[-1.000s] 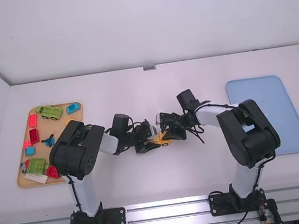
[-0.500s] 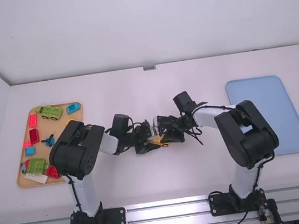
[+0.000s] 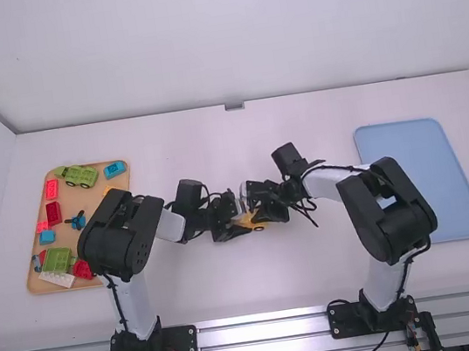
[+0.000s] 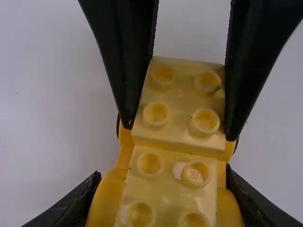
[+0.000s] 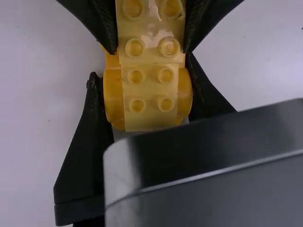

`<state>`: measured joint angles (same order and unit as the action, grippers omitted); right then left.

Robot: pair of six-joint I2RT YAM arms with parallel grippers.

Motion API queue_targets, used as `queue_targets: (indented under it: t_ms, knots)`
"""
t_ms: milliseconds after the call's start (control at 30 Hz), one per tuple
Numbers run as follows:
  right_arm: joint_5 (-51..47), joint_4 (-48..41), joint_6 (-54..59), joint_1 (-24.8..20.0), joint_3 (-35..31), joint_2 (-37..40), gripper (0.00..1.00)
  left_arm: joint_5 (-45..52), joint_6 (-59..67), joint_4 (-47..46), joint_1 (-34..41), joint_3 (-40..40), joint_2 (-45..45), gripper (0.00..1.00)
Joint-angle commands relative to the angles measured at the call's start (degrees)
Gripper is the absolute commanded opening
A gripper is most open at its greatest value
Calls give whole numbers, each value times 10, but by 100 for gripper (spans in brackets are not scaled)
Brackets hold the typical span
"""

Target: Assemble lego blocks to make yellow taxi

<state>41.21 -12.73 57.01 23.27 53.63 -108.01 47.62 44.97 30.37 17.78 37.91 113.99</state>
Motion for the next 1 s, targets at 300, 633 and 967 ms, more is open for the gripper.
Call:
queue_targets:
  t_ms: [300,633,967]
  knots:
    - [10,3,-2,4,7,-12,72,-5,-2,-10,2,-16,8,38]
    - [81,-5,15,-28,28,-10,83,-6,-2,-9,2,-15,8,38]
    - [98,-19,67,-46,14,-11,0,-7,-2,-9,2,-14,8,38]
